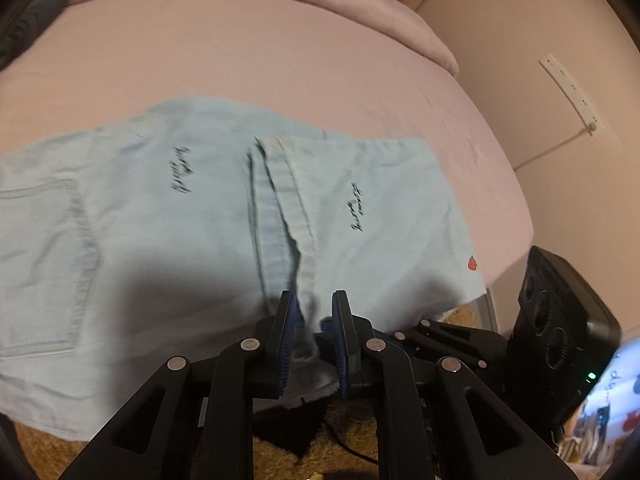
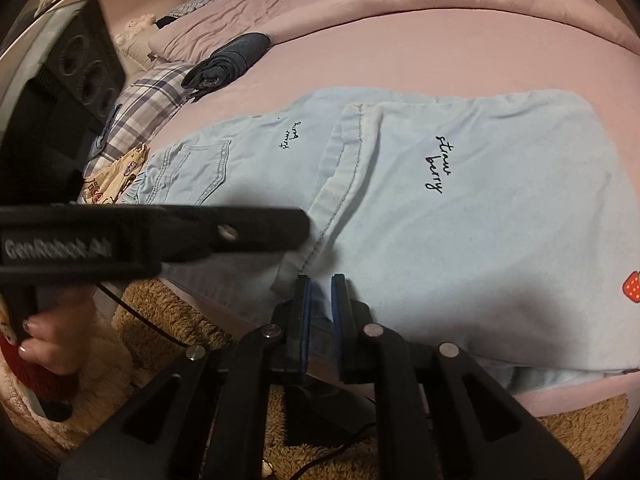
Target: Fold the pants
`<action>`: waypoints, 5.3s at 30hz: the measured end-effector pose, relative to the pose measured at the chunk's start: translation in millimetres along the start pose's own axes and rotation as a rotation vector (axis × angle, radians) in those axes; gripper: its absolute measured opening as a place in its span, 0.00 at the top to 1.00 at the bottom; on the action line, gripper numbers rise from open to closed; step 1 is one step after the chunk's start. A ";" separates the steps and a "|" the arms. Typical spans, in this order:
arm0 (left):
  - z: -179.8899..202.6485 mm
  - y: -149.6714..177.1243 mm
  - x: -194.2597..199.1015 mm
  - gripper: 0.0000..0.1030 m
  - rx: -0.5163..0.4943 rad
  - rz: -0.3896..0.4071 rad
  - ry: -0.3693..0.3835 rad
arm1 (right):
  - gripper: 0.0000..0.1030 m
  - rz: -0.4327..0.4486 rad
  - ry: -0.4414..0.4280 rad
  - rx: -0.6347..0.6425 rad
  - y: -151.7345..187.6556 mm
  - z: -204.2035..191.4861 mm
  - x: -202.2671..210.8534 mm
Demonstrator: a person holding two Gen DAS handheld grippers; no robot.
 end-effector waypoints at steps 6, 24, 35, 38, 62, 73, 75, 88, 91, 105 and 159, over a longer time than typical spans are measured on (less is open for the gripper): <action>-6.7 3.5 -11.7 0.86 0.002 -0.032 -0.042 | 0.87 0.001 0.011 0.014 2.4 -3.1 5.3; -38.3 25.1 0.9 0.80 0.038 0.019 -0.083 | 0.88 -0.015 0.032 0.014 2.1 -4.2 2.4; -55.1 31.1 6.5 0.80 0.067 0.008 -0.061 | 0.66 0.026 0.181 -0.025 -0.2 15.8 41.6; -47.5 32.5 3.1 0.80 0.061 0.014 -0.071 | 0.66 0.035 0.230 -0.056 2.8 27.9 54.3; 10.8 14.3 -4.6 0.80 -0.024 0.047 -0.022 | 0.66 0.009 0.265 -0.150 31.7 72.8 61.2; 1.4 26.8 -21.0 0.82 -0.026 0.106 -0.100 | 0.66 -0.010 0.311 -0.133 26.6 64.9 54.8; -1.6 32.5 -14.7 0.82 -0.029 0.112 -0.075 | 0.66 -0.014 0.331 -0.133 25.5 60.6 53.9; -111.4 19.4 110.8 0.43 0.232 0.406 -0.171 | 0.32 -0.008 0.428 0.045 -17.1 13.9 43.9; -151.6 23.2 128.2 0.36 0.356 0.445 -0.219 | 0.26 -0.007 0.440 0.092 -35.8 2.8 36.3; -211.9 48.5 169.0 0.35 0.547 0.576 -0.243 | 0.22 -0.101 0.388 0.019 -39.3 -4.3 -9.4; 56.1 -20.3 35.6 0.70 -0.131 0.318 -0.104 | 0.18 0.128 0.384 -0.300 9.7 65.2 86.1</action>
Point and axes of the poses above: each gripper's, at about its wrist camera, not at the fingertips, and x roughly against the way its jaws point, z to its right, y to its underside, the point moved 3 cm from there along -x, roughly the way its jaws point, and after that the axes turned 12 degrees about x, right-handed, at the moved point
